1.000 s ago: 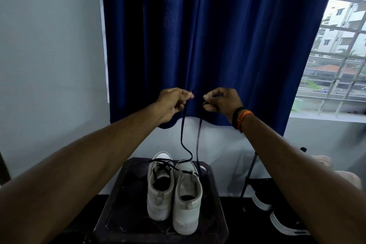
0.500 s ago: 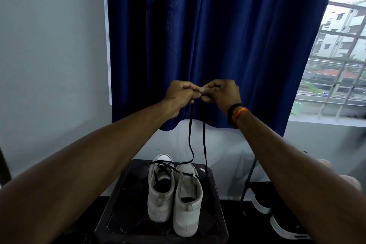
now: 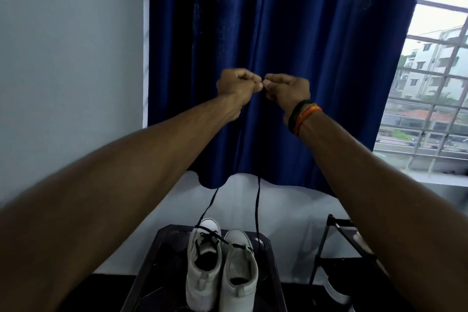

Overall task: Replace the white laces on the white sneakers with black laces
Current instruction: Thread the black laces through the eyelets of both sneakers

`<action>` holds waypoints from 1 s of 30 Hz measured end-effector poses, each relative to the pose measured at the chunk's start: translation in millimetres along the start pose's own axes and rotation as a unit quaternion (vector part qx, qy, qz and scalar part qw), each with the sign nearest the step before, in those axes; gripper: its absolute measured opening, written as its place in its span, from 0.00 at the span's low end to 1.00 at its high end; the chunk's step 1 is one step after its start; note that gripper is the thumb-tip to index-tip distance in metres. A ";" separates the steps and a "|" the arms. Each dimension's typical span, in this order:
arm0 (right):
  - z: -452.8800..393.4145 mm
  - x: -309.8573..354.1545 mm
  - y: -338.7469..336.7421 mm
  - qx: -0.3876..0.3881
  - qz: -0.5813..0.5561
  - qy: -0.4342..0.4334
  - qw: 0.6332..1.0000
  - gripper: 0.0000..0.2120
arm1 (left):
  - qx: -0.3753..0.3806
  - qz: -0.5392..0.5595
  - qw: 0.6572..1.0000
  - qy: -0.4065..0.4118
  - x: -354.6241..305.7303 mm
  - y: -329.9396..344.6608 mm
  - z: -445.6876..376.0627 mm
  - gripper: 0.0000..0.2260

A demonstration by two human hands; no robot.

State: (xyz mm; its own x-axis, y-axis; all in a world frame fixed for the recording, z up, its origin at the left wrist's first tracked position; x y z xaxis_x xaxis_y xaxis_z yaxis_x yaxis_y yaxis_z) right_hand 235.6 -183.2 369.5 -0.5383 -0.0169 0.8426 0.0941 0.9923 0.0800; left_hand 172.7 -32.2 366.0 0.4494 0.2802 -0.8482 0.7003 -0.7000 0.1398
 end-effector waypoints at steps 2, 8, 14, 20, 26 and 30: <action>-9.6 20.0 1.7 -0.015 -0.001 -0.004 1.000 0.03 | -0.005 -0.005 1.000 0.029 -24.5 0.1 -8.8 0.08; -35.5 71.3 8.3 -0.034 -0.010 -0.015 0.999 0.05 | -0.008 -0.015 0.996 0.086 -81.6 3.2 -24.7 0.06; -40.8 98.4 10.7 0.013 -0.043 0.000 0.999 0.05 | -0.025 0.005 0.996 0.084 -101.4 8.4 -32.8 0.06; -40.0 104.6 11.0 0.029 -0.034 0.029 0.999 0.08 | -0.031 0.039 0.997 0.059 -102.8 8.8 -34.5 0.07; -39.7 125.4 4.7 -0.012 -0.081 0.040 0.996 0.06 | -0.036 0.036 0.996 0.071 -123.0 6.7 -37.1 0.08; -45.7 142.9 5.8 -0.002 -0.088 0.028 0.996 0.06 | -0.035 0.045 0.994 0.093 -141.8 7.7 -41.2 0.08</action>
State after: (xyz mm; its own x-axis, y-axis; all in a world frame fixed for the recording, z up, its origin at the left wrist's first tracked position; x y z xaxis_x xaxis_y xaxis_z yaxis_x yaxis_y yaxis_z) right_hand 197.5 -185.5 514.6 -0.4995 -0.1973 0.8435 0.0062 0.9729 0.2312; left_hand 137.2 -50.3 508.4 0.6017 0.3400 -0.7228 0.6871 -0.6818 0.2512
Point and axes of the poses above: each hand's wrist, its own z-axis away from the middle knuckle, its own y-axis out of the palm, x = y × z, the point moved 8 cm from there along -z, towards the middle knuckle, and after that the axes turned 13 degrees about -x, right-handed, at the moved point
